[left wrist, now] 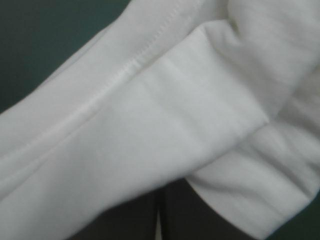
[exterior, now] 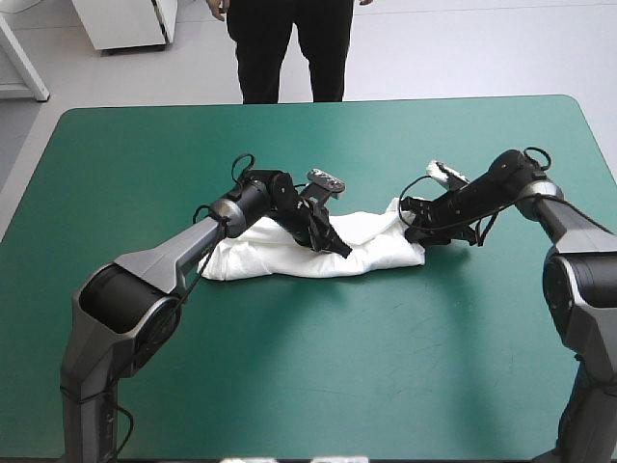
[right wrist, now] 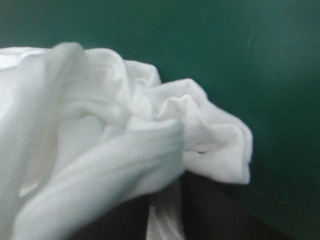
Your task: Fold the cloth
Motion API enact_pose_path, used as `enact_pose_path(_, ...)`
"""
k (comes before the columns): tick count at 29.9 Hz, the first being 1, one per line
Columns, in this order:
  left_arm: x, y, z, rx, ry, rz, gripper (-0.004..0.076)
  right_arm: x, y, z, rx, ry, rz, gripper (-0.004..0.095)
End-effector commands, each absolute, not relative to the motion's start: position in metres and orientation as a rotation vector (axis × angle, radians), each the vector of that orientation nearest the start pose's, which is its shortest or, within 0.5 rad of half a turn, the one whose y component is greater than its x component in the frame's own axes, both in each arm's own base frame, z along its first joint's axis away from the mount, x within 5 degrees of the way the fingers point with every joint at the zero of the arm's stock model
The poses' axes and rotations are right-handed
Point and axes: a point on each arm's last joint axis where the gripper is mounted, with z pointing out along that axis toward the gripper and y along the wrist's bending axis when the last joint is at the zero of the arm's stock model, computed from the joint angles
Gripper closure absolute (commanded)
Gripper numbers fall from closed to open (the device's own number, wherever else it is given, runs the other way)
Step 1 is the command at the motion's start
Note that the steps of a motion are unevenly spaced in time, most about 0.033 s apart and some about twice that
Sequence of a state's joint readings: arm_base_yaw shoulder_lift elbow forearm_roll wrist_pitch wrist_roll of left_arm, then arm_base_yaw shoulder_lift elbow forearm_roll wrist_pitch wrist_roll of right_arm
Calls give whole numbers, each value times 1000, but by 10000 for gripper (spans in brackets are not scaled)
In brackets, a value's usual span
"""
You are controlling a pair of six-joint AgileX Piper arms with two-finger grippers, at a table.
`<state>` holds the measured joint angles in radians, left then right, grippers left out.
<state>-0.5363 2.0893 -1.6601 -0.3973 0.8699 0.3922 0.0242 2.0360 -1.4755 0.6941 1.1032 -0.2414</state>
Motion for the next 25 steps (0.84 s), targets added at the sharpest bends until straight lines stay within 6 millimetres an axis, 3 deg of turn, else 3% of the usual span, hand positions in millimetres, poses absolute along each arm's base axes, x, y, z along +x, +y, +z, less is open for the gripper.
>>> enact_pose_path(1,366,-256,227,988,2561,-563,734,398,70,192,23,2936,924,922)
enact_pose_path(6,364,-256,226,1001,2575,-566,734,397,71,202,-6,2937,951,921)
enact_pose_path(16,362,-252,224,1023,2626,-523,734,396,57,291,-80,2739,898,921)
enact_pose_path(20,362,-252,224,1019,2629,-524,734,389,56,316,-107,2686,888,921)
enact_pose_path(25,362,-252,224,1012,2625,-524,734,382,57,332,-123,2646,896,921)
